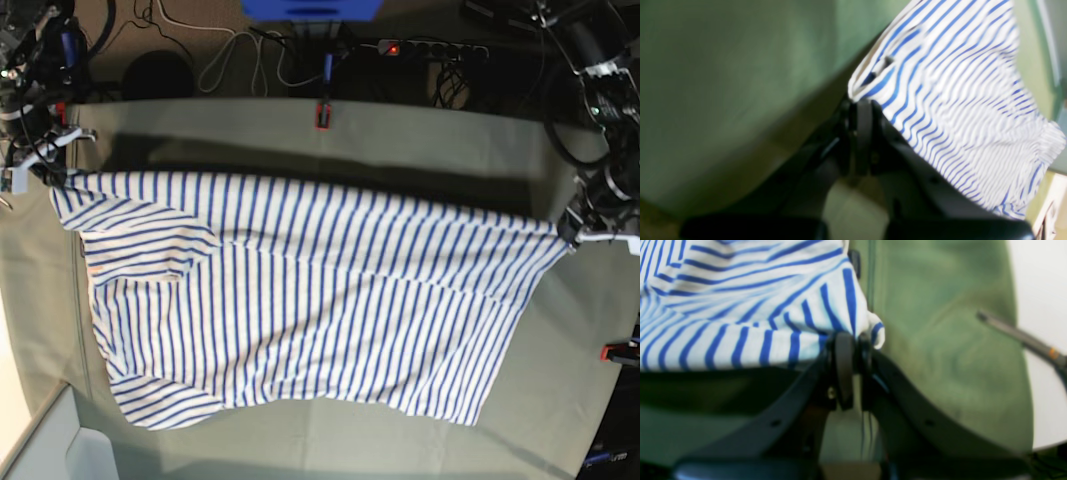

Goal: Layout the t-shirt on the table in an organized manner, then fold the t-shirt properly
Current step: 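Lift and stretch the shirt edge taut, then lay it flat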

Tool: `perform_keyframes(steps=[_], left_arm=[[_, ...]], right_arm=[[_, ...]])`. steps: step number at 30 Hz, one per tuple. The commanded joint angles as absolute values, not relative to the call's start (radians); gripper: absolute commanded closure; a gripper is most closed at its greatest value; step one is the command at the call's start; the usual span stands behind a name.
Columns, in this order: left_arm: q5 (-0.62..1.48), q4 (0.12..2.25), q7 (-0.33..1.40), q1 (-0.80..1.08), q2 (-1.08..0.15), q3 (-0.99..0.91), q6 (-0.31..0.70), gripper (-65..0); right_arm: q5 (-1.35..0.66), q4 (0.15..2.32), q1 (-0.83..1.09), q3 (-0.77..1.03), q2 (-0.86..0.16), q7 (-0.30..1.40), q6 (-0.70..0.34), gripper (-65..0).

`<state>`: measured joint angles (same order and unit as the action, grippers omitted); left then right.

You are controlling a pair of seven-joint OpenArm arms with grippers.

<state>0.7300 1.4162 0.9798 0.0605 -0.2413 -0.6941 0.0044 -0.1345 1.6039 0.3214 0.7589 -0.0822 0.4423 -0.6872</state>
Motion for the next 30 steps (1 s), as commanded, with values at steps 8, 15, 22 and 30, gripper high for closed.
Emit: perform_keyframes(steps=[8,15,22,30], left_arm=[[0.739,1.455,0.966,0.179,-0.259,-0.731,0.005,-0.1],[0.74,1.543,0.97,0.278,-0.216,-0.811,0.005,-0.1],[0.74,1.567,0.969,0.318,-0.186,-0.816,0.005,-0.1],[0.74,1.555,0.967,0.309,-0.168,-0.816,0.005,-0.6]], right_arm=[[-0.139,1.607,0.427,0.769,-0.099,0.329,-0.698,0.0],[-0.137,1.596,0.483,0.769,-0.079,0.298,-0.698,0.0],[-0.139,1.518,0.487,0.768,-0.085,0.297,-0.698,0.0],[-0.139,1.517,0.496,0.765,-0.087,0.297,-0.698,-0.9]])
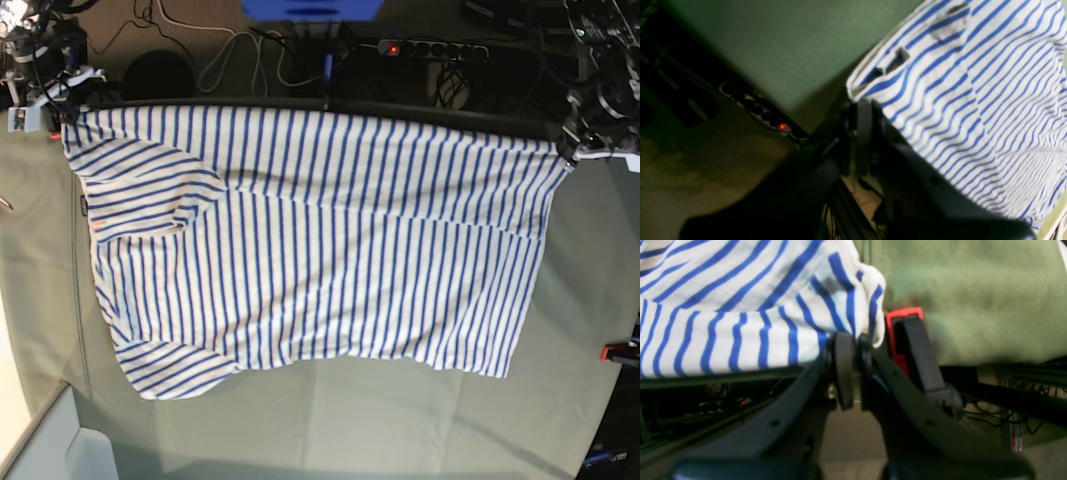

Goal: Layout the t-shirt on the table in an organized manner, then fold the t-shirt properly
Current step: 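Lift and stretch the shirt edge taut, then lay it flat, then open both grippers and raise them away from the shirt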

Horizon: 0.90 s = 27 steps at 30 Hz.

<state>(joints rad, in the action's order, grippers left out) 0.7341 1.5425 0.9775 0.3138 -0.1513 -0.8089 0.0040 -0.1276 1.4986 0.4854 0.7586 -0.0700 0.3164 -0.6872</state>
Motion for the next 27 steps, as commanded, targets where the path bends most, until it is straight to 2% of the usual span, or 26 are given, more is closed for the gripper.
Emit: perform_keyframes(steps=[1,3,5,7,10,12,14,16,21,27], left_arm=[[0.74,1.555,0.966,0.309,-0.168,-0.816,0.005,-0.6],[0.74,1.557,0.97,0.303,-0.168,-0.817,0.004,-1.5],[0.74,1.564,0.97,0.302,-0.168,-0.817,0.004,-5.7],[0.74,1.583,0.972,0.305,-0.168,-0.817,0.004,-12.0],[0.74,1.627,0.972,0.306,-0.171,-0.817,0.002,-25.9],[0.74,1.662,0.972,0.306,-0.174,-0.817,-0.002,-34.0],[0.74,1.71,0.972,0.303,-0.176,-0.817,-0.004,-39.5],[0.74,1.745,0.972,0.292,-0.176,-0.839,-0.004,-41.6],[0.736,1.744,0.972,0.142,-0.177,-0.868,0.002,-41.9],[0.731,1.613,0.964,-0.076,-0.216,-0.823,0.004,-41.9]], right_arm=[[-0.139,1.517,0.496,0.766,-0.087,0.297,-0.698,-3.5],[-0.139,1.517,0.496,0.768,-0.087,0.297,-0.698,-10.2],[-0.139,1.517,0.496,0.782,-0.087,0.297,-0.698,-17.4],[-0.139,1.518,0.492,0.819,-0.084,0.297,-0.698,-23.5],[-0.139,1.52,0.484,0.883,-0.084,0.297,-0.698,-31.0],[-0.139,1.531,0.466,0.908,-0.087,0.297,-0.698,-33.4],[-0.139,1.552,0.449,0.954,-0.087,0.297,-0.698,-34.1],[-0.139,1.575,0.42,0.984,-0.096,0.298,-0.698,-34.2],[-0.134,1.578,0.3,0.981,-0.139,0.305,-0.698,-34.4],[0.005,1.5,0.038,0.797,-0.188,0.306,-0.698,-34.4]])
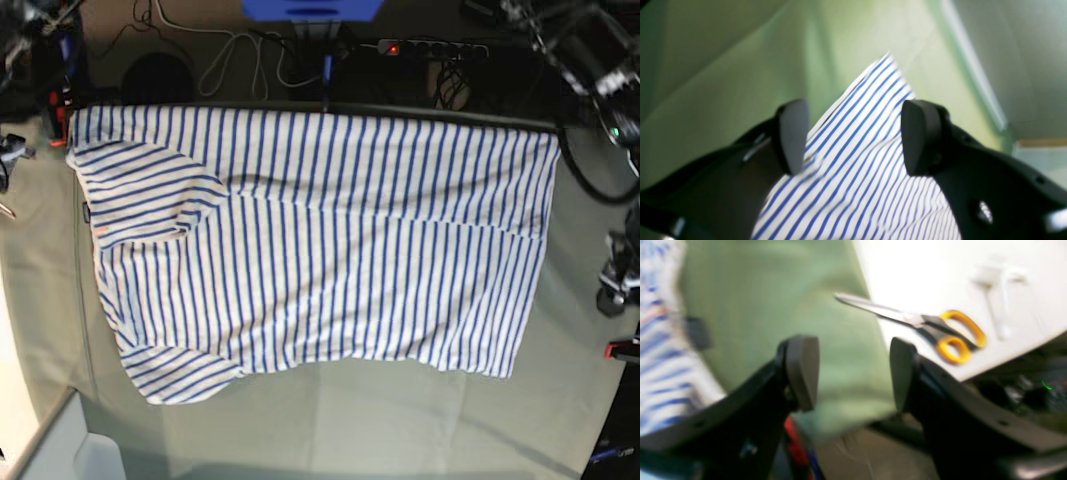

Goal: Layout the t-shirt on the table in an organized manner, then fold the t-shirt properly
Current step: 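Open both grippers and raise them away from the shirt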

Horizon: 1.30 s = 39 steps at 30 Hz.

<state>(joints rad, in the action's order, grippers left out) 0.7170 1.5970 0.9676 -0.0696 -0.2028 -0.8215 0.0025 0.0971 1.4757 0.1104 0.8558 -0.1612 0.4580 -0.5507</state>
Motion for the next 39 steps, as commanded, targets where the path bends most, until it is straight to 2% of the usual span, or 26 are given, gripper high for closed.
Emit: perform_keyframes(steps=[1,6,11,26,39], left_arm=[[0.734,1.606,0.969,-0.091,-0.222,-0.816,0.004,-41.9],[0.707,1.623,0.97,-0.12,-0.217,-0.808,0.004,-41.9],[0.71,1.601,0.97,-0.119,-0.225,-0.814,0.004,-41.9],[0.71,1.598,0.97,-0.117,-0.216,-0.809,0.004,-41.9],[0.711,1.603,0.97,-0.079,-0.216,-0.811,0.005,-41.9]], right_arm=[[0.035,1.471,-0.008,0.774,-0.188,0.306,-0.698,-34.4],[0.165,1.371,-0.203,0.727,-0.163,0.305,-0.698,-34.4],[0.217,1.354,-0.254,0.723,-0.148,0.3,-0.698,-34.4],[0.214,1.356,-0.202,0.733,-0.177,0.3,-0.698,-34.3],[0.211,1.449,-0.064,0.898,-0.134,0.3,-0.698,-34.4]])
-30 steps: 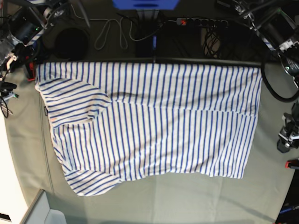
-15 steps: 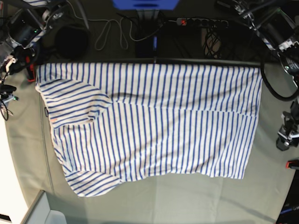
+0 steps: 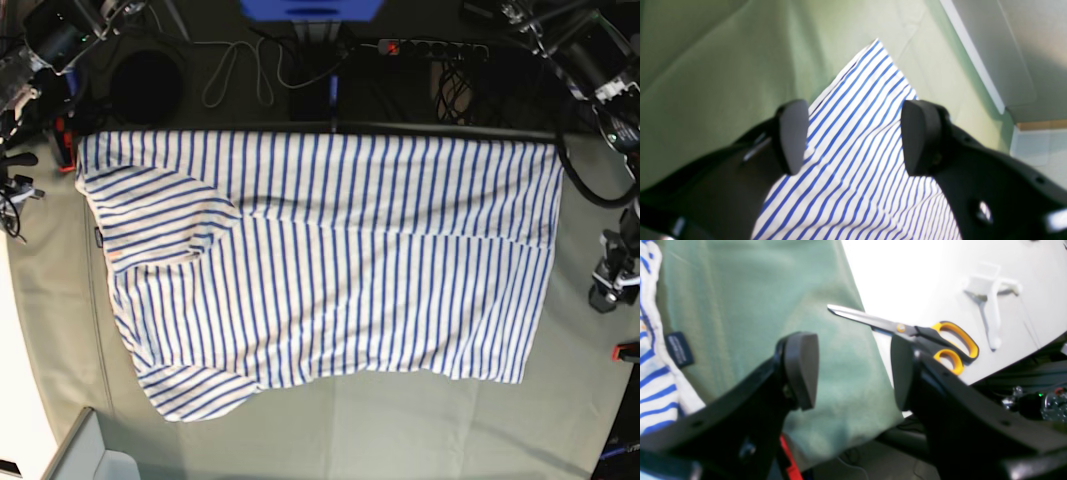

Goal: Layout the t-shirt on the table in an organized manner, then fold the t-shirt properly
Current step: 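Open both grippers and raise them away from the shirt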

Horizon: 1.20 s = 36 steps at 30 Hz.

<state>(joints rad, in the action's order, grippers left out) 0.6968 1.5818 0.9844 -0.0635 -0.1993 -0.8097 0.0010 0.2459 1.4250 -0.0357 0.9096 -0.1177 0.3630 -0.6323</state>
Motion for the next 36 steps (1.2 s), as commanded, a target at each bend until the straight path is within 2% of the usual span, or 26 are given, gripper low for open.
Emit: perform_keyframes(steps=[1,27,31,36], left_arm=[[0.711,1.6,0.969,-0.079,-0.216,-0.809,0.005,-41.9],[0.711,1.598,0.969,-0.048,-0.216,-0.808,0.005,-41.9],[0.711,1.598,0.969,-0.047,-0.216,-0.808,0.005,-41.9],[0.711,1.596,0.969,-0.047,-0.214,-0.808,0.005,-41.9]], right_arm=[[0.211,1.449,-0.064,0.909,-0.134,0.3,-0.698,-34.4],[0.211,1.448,-0.047,1.214,-0.134,0.305,-0.698,-34.1],[0.209,1.449,-0.001,1.231,-0.133,0.305,-0.698,-34.1],[0.101,1.477,0.096,1.231,-0.09,0.3,-0.698,-34.1]])
